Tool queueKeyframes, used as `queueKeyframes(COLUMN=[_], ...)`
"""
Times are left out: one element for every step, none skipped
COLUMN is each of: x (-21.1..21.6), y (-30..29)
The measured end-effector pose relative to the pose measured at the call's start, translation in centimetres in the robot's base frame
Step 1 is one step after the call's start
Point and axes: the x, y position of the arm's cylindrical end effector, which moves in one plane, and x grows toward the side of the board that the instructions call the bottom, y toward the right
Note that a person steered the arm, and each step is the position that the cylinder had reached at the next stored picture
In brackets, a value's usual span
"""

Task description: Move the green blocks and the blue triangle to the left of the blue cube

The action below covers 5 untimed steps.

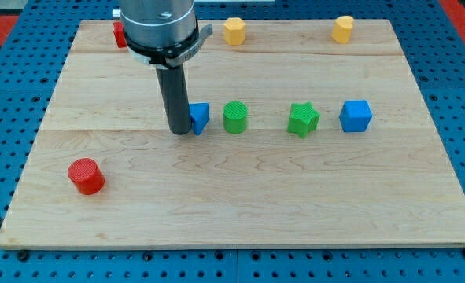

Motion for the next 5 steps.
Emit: queueKeyframes(x=[-0.9, -4.9, -11.3, -15.0, -9.3], y=[-0.8, -5.7, -6.2, -7.2, -8.7])
